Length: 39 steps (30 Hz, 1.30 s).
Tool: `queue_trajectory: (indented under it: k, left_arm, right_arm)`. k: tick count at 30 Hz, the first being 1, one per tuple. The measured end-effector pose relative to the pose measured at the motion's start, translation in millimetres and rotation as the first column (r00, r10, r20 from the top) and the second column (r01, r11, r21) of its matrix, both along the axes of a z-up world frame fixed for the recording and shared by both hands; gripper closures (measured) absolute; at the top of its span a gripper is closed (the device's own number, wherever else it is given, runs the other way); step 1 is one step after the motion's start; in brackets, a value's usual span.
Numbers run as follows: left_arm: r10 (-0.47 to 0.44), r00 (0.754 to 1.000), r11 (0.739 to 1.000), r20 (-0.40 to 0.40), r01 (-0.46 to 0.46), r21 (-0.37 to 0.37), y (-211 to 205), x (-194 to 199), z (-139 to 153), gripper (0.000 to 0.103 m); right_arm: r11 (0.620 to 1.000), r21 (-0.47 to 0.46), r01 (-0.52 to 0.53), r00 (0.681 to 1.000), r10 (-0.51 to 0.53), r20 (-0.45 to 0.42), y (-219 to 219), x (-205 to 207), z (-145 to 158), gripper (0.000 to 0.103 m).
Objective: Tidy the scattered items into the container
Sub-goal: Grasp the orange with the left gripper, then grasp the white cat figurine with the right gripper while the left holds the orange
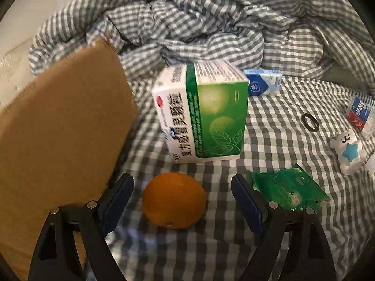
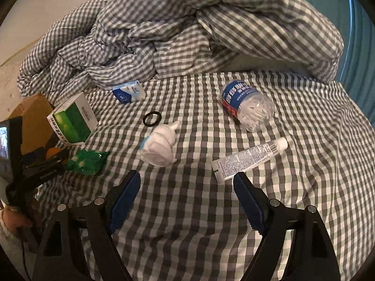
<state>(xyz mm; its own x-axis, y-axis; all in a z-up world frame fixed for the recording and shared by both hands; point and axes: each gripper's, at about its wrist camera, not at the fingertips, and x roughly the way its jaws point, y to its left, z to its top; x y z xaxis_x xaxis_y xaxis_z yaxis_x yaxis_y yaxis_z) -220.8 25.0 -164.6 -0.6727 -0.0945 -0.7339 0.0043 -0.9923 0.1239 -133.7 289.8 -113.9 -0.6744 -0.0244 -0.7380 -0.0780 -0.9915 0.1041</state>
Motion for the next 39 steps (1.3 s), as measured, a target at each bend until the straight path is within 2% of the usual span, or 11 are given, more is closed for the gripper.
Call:
queue_trajectory:
  k: [4, 8, 10, 14, 17, 21, 25, 31, 35, 36, 39]
  left_arm:
    - [0.006, 0.998, 1.000, 0.058, -0.007, 0.015, -0.3, -7.9, -17.0, 0.020]
    - [0.024, 0.996, 0.999, 0.081, -0.027, 0.045, -8.3, -11.4, -20.8, 0.045]
    - [0.018, 0.996, 0.997, 0.083, -0.024, 0.067, -10.9, -11.0, -20.4, 0.045]
    - [0.001, 0.997, 0.999, 0.078, -0.005, 0.051, -7.1, -3.5, -15.4, 0.046]
    - [0.009, 0.997, 0.999, 0.079, -0.013, 0.044, -4.1, 9.4, -1.8, 0.046]
    - [-0.049, 0.997, 0.996, 0.052, 0.045, 0.074, 5.3, 30.5, 19.2, 0.046]
    - [-0.093, 0.994, 0.992, 0.050, 0.089, 0.088, 12.2, 35.1, 29.5, 0.046]
    - [-0.107, 0.993, 0.991, 0.052, 0.102, 0.085, 8.7, 34.7, 34.4, 0.046]
    - [-0.096, 0.994, 0.992, 0.050, 0.091, 0.083, 9.1, 35.7, 34.7, 0.046]
    - [-0.095, 0.994, 0.992, 0.051, 0.091, 0.082, 8.5, 36.2, 34.5, 0.046]
    - [-0.095, 0.994, 0.992, 0.057, 0.090, 0.088, 8.1, 36.9, 36.0, 0.046]
  right_arm:
    - [1.000, -0.001, 0.006, 1.000, -0.006, 0.017, 2.8, -3.3, -7.7, 0.021]
    - [1.000, 0.007, 0.002, 0.999, -0.003, 0.032, 1.0, -5.3, -12.3, 0.021]
    - [1.000, 0.011, 0.000, 0.999, 0.000, 0.033, 0.1, -5.5, -12.4, 0.021]
    - [1.000, 0.009, -0.004, 1.000, 0.004, 0.029, -0.9, -5.8, -7.9, 0.021]
    - [0.999, 0.002, -0.033, 0.999, 0.033, 0.014, -6.0, -14.8, 0.7, 0.021]
    - [0.998, 0.015, -0.068, 0.998, 0.068, 0.002, -19.4, -42.8, 6.5, 0.021]
    - [0.996, 0.050, -0.080, 0.996, 0.078, 0.045, -37.3, -77.3, -10.3, 0.022]
    - [0.999, 0.025, -0.043, 0.988, 0.039, 0.148, -41.6, -111.1, -47.8, 0.022]
    - [0.996, 0.085, -0.030, 0.988, 0.016, 0.154, -45.9, -111.8, -53.6, 0.037]
    - [0.995, 0.090, -0.035, 0.987, 0.020, 0.160, -46.9, -110.9, -52.6, 0.056]
    - [0.997, 0.079, -0.019, 0.987, 0.006, 0.159, -43.6, -105.4, -48.3, 0.056]
